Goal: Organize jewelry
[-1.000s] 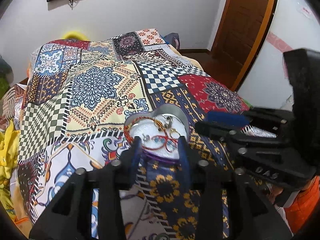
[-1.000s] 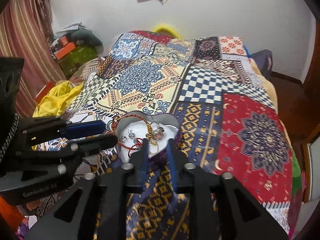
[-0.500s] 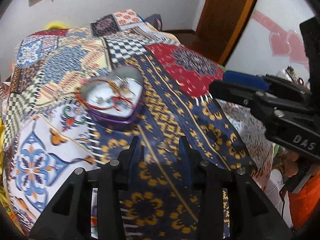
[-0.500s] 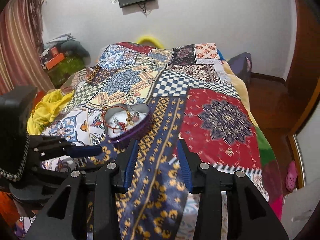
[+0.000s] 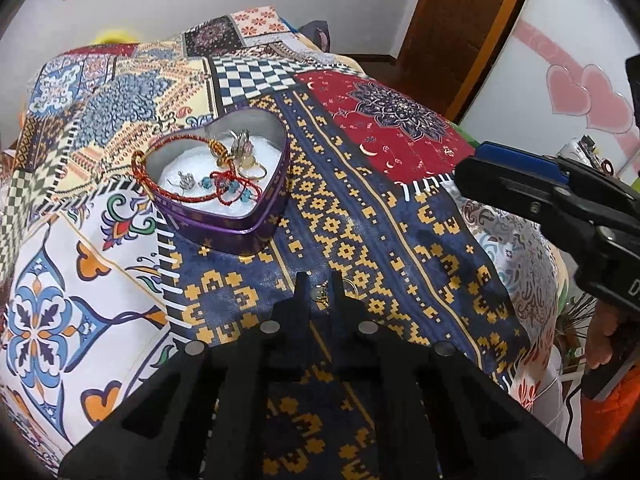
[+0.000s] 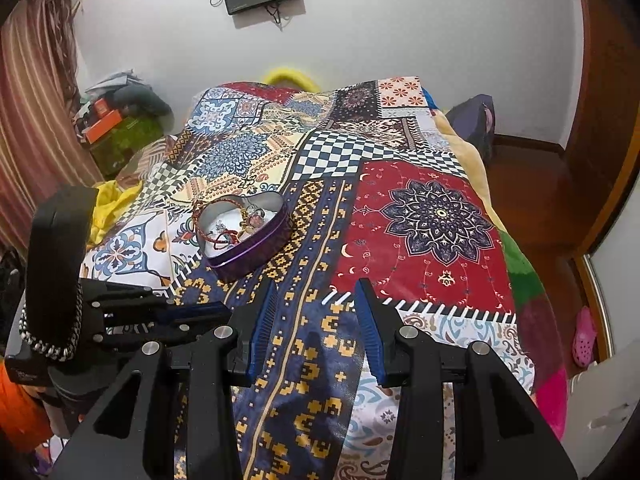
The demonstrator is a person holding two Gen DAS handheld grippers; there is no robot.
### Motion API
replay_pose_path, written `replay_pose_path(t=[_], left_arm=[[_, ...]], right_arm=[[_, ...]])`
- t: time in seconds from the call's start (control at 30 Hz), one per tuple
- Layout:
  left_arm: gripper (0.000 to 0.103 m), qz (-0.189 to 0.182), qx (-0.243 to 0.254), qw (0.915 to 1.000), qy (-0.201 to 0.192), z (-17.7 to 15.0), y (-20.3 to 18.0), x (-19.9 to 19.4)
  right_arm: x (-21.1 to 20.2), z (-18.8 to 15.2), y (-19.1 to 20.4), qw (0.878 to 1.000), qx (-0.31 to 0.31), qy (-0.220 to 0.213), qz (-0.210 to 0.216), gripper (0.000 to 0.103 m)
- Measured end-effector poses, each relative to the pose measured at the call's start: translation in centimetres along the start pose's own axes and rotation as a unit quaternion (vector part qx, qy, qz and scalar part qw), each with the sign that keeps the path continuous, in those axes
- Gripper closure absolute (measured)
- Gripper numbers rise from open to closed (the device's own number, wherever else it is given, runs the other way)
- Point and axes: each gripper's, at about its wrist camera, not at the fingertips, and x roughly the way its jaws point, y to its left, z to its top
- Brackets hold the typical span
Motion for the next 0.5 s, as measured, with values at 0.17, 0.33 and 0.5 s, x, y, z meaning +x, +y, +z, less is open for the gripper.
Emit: replay_pose_path(t=[0.17,0.33,0.5], left_arm=[[0.097,0.016,0.003,0.9993,-0.034,0.8,0.3,-2.0],[0.097,0.035,-0.007,0.9963,-0.079,2.4,1.7,-4.3],[0.097,0.045,-0.022,0.9945,-0.092,3.8,3.4,-4.5]], right_arm=[[-0.1,0.2,0.6,1.000,-0.002,-0.007,0.008,0.066],[-0.3,0.9,1.3,1.000,-0.005,-0.019,0.015,0.066],[-0.8,1.8,2.0,0.999,-0.003,-0.036,0.022,0.066]])
